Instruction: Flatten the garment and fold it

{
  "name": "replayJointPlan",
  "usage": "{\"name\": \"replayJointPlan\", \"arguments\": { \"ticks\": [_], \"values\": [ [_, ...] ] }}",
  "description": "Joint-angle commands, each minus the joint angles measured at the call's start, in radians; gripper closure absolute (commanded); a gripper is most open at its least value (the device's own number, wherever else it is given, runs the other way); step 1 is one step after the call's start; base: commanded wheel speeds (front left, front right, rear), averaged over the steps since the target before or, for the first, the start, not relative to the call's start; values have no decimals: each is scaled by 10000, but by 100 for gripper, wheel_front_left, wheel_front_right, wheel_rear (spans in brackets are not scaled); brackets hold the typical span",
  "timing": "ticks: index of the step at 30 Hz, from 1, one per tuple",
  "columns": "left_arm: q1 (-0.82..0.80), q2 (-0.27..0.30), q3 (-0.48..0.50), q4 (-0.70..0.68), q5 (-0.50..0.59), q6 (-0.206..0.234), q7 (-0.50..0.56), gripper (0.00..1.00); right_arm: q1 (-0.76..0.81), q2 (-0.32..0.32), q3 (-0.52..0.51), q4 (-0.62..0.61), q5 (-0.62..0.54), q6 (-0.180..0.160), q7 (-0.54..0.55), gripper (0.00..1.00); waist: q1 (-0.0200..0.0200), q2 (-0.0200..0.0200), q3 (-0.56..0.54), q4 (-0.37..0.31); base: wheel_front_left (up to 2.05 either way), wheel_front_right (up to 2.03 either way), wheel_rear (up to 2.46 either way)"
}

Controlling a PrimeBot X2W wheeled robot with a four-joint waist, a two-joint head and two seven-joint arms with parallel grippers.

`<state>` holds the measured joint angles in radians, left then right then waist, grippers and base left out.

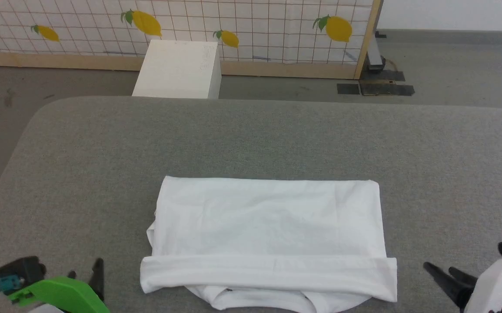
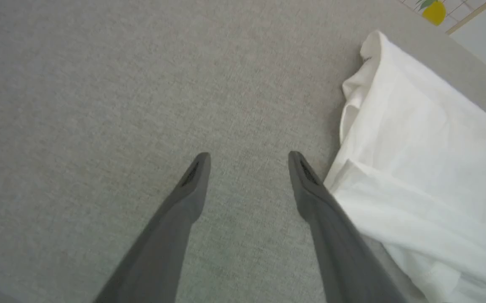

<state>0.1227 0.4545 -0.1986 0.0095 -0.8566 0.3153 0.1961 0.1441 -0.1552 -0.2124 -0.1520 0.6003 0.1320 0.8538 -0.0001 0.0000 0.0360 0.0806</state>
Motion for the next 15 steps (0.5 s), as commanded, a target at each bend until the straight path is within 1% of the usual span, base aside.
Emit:
{"name": "replayJointPlan", "arguments": {
  "ticks": [1, 3, 5, 8, 10, 13, 15],
  "values": [
    [5, 108, 246, -287, 25, 18, -397, 0, -153, 121, -260, -229, 104, -13, 31, 0, 1, 0, -53, -1, 0, 0, 0],
    [-167, 224, 427, -667, 351, -129, -1084, 0, -442, 52, -493, -371, 77, -13, 141, 0, 1, 0, -45, -9, 0, 0, 0],
    [-433, 279, 526, -989, 823, -307, -1960, 0, -813, -85, -512, -291, 54, -13, 296, 0, 1, 0, 7, -25, 0, 0, 0],
    [-897, 196, 474, -1239, 1536, -647, -3342, 0, -1464, -383, -153, 49, 29, -13, 593, 0, 1, 0, 238, -38, 0, 0, 0],
    [-1191, 125, 353, -1227, 2031, -821, -4033, 0, -1874, -609, 252, 369, -5, -13, 792, 0, 1, 0, 400, -30, 0, 0, 0],
    [-1615, -140, 288, -1260, 2713, -1011, -4470, 0, -2433, -917, 937, 836, 64, -13, 990, 0, 1, 0, 737, 18, 0, 0, 0],
    [-1835, -374, 285, -1302, 3152, -1162, -4551, 0, -2748, -1146, 1477, 1174, 92, -13, 1041, 0, 1, 0, 970, 65, 0, 0, 0]
  ]
}}
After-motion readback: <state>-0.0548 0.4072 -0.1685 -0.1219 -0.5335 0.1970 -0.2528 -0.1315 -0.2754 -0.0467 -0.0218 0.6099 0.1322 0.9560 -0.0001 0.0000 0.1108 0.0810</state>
